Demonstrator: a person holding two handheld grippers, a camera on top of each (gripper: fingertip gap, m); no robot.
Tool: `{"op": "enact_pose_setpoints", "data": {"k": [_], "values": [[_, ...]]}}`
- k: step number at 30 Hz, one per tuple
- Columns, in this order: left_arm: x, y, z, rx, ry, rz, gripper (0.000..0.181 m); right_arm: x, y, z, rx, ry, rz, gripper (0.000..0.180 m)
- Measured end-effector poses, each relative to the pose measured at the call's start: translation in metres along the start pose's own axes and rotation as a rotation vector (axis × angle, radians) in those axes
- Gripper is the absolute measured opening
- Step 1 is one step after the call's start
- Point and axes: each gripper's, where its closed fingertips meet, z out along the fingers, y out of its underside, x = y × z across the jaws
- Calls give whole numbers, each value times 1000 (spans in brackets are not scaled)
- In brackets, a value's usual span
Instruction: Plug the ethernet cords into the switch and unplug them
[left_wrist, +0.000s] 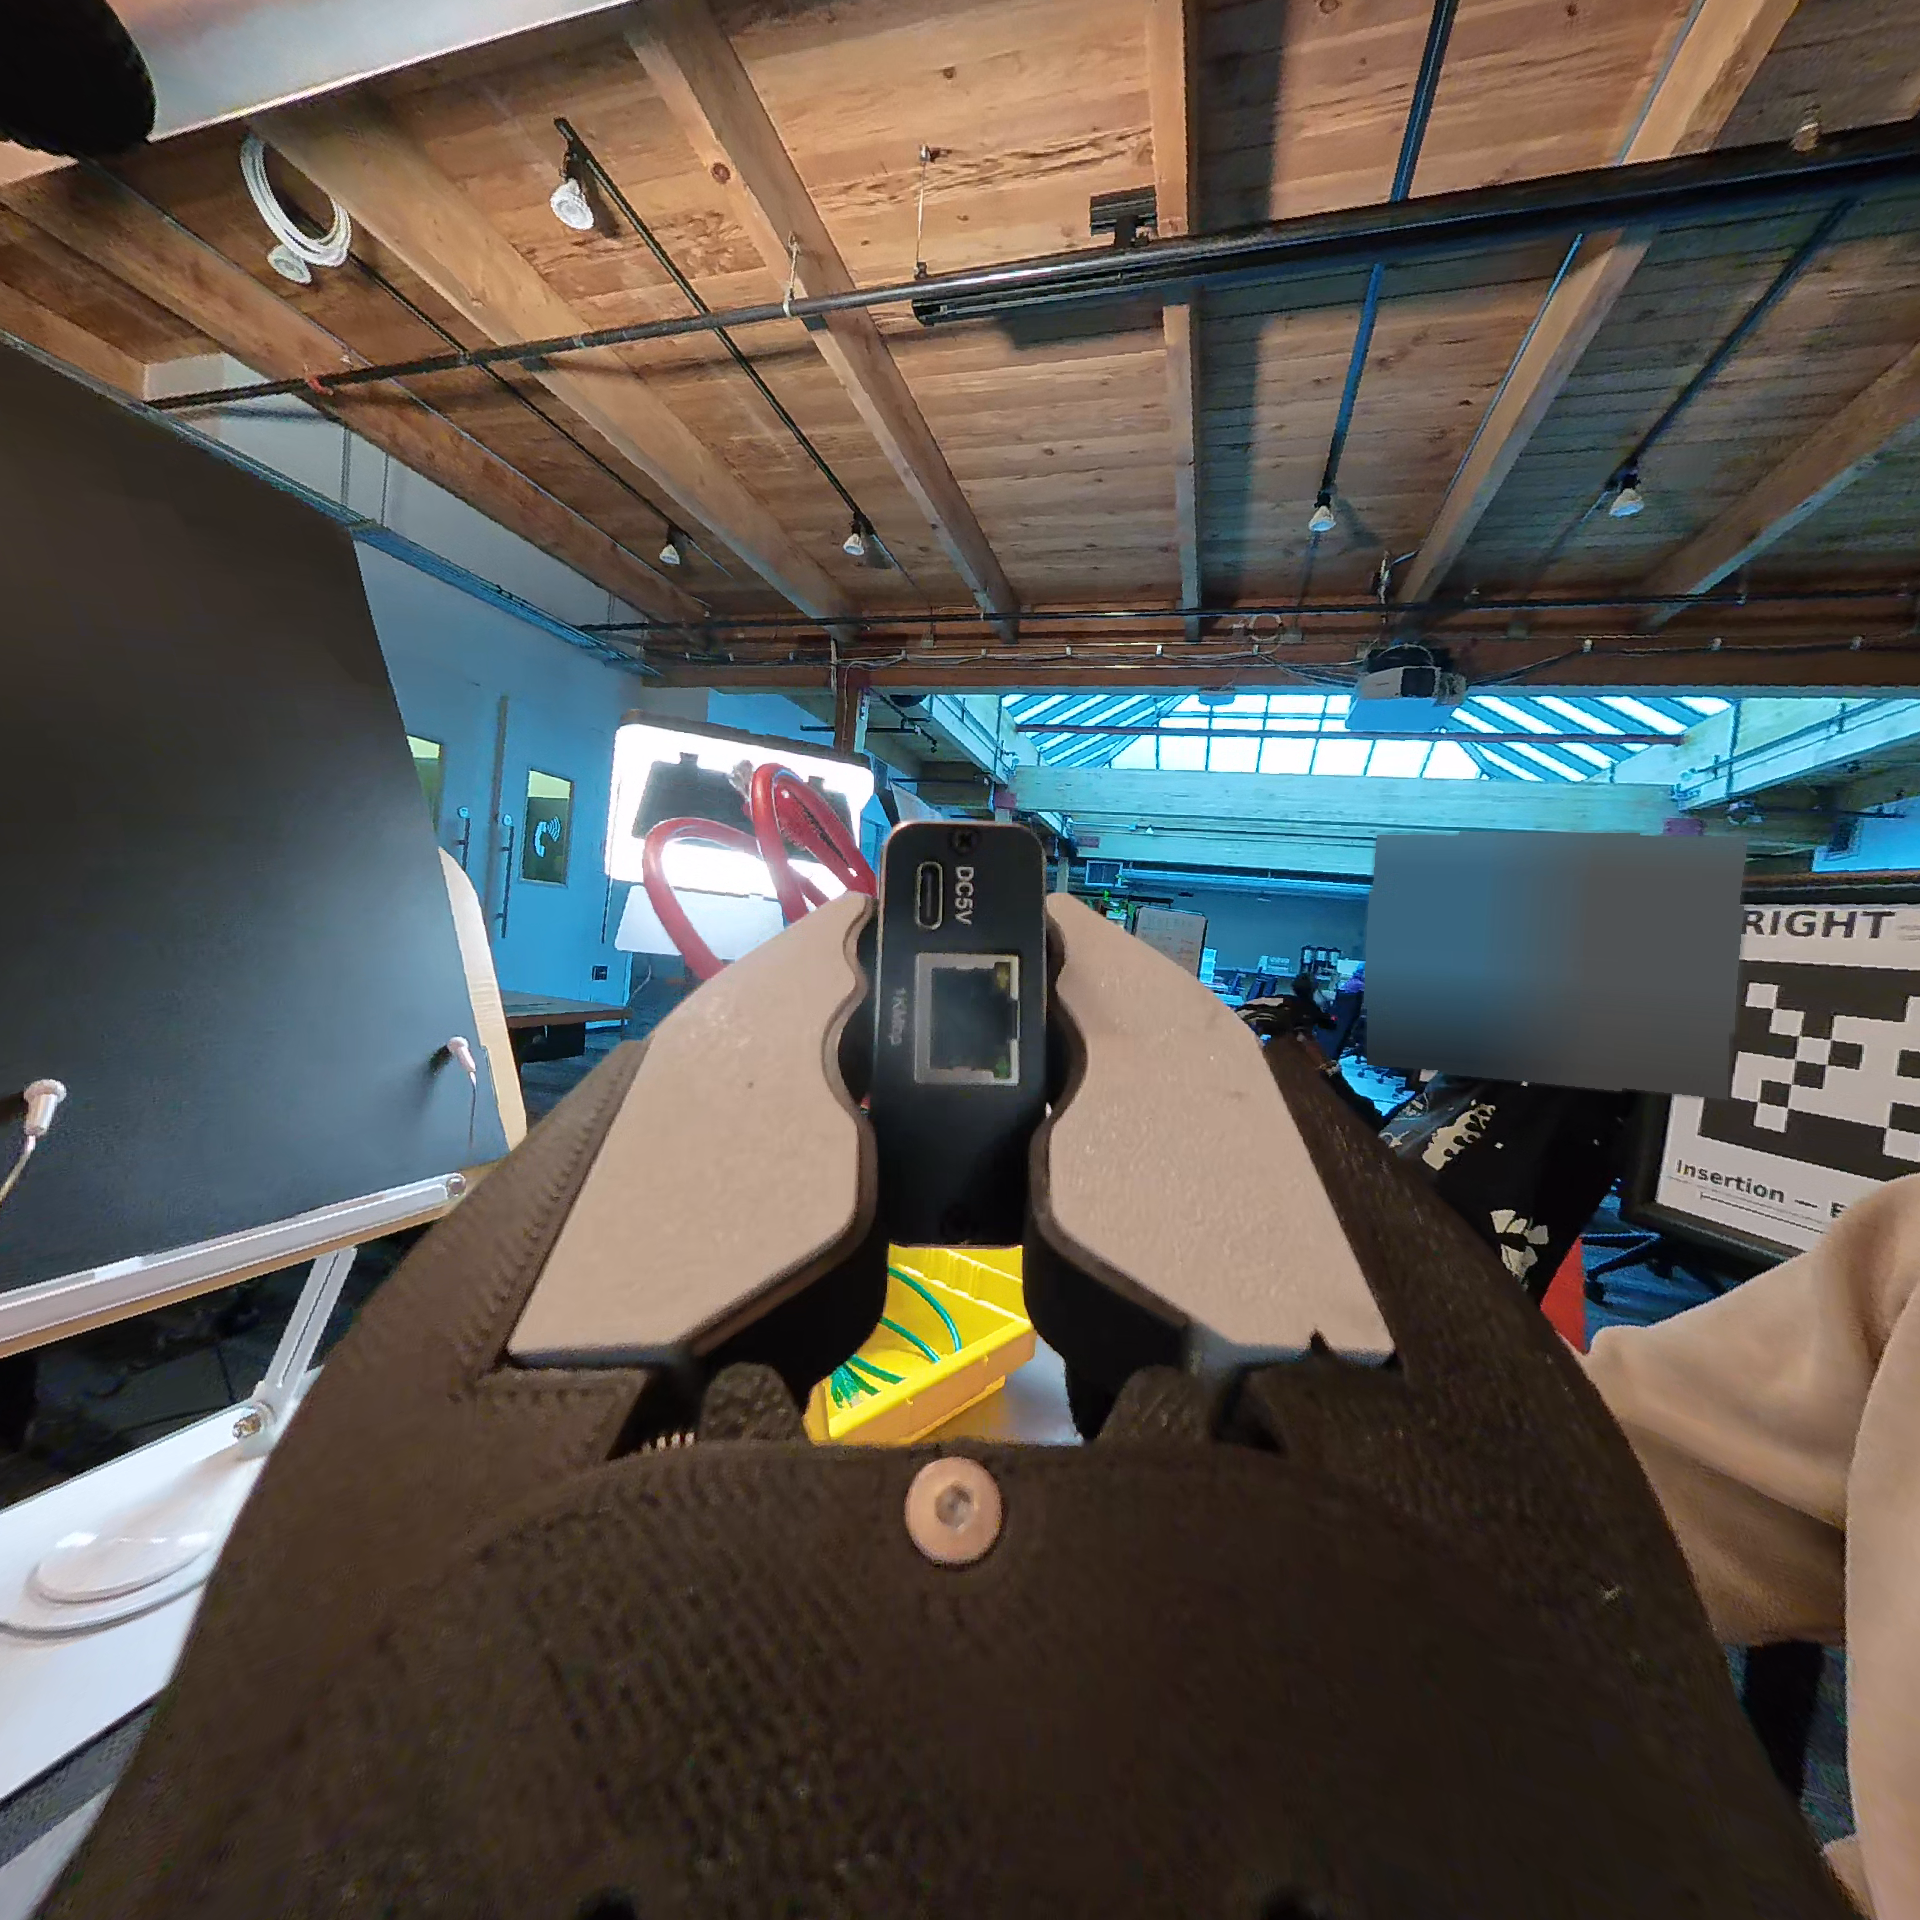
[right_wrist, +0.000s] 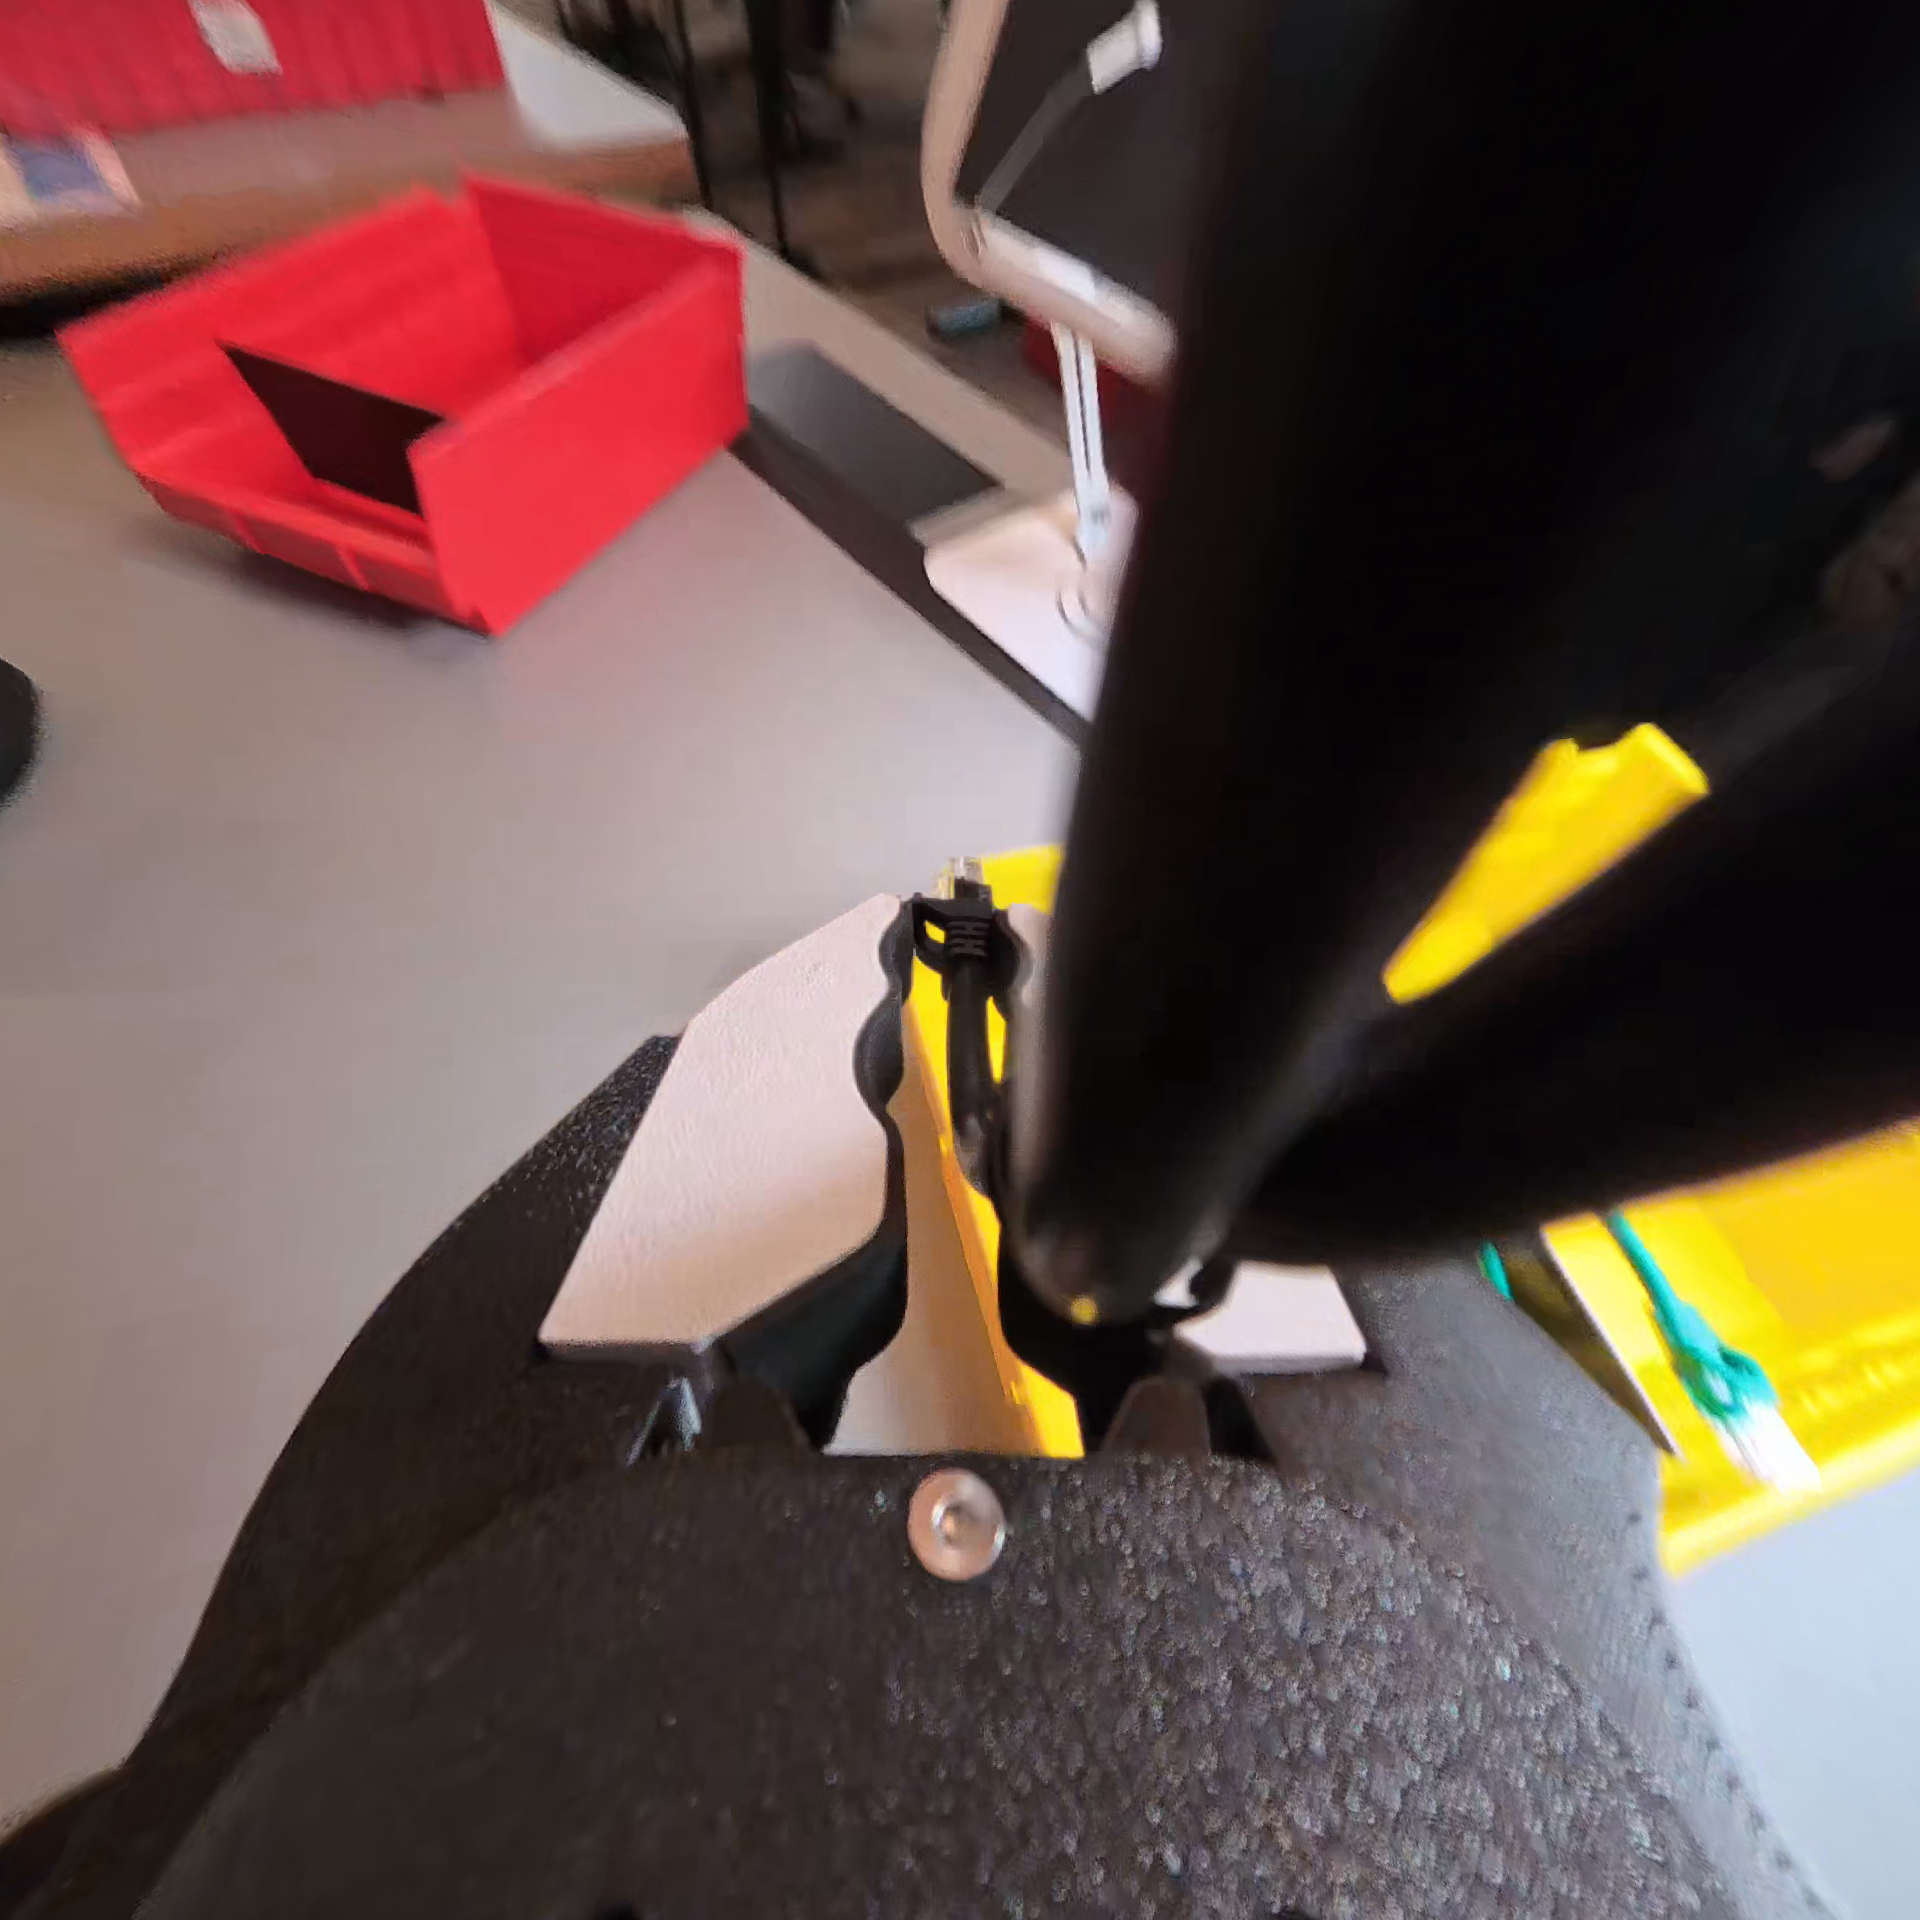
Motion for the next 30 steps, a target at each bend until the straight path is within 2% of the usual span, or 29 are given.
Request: {"op": "enact_pose_setpoints", "data": {"k": [1, 6, 8, 12, 14, 21, 23, 25, 27, 30], "values": [[0, 2, 1, -5, 1, -3, 27, 6, 12, -1, -66, 27, 2, 14], [-1, 9, 3, -25, 1, -16, 27, 26, 89, -18, -508, 118, -46, 13], [-2, 12, 3, -31, 1, -22, 27, 28, 109, -25, -611, 117, -30, 14], [-2, 15, 4, -44, 0, -22, 27, 23, 110, -27, -591, 68, 35, 13], [-3, 16, 4, -47, -1, -25, 26, 30, 107, -30, -576, 111, 33, 13], [-3, 21, 5, -62, 2, -37, 26, 63, 74, -35, -337, 264, 177, 13], [-2, 23, 6, -63, 14, -54, 26, 80, 68, -41, -256, 345, 230, 14], [-1, 27, 7, -78, 23, -70, 26, 109, 68, -53, -208, 522, 264, 16], [1, 31, 9, -85, 30, -75, 26, 128, 65, -65, -170, 659, 222, 27], [3, 34, 11, -90, 40, -80, 26, 138, 45, -77, -56, 754, 139, 36]]}}
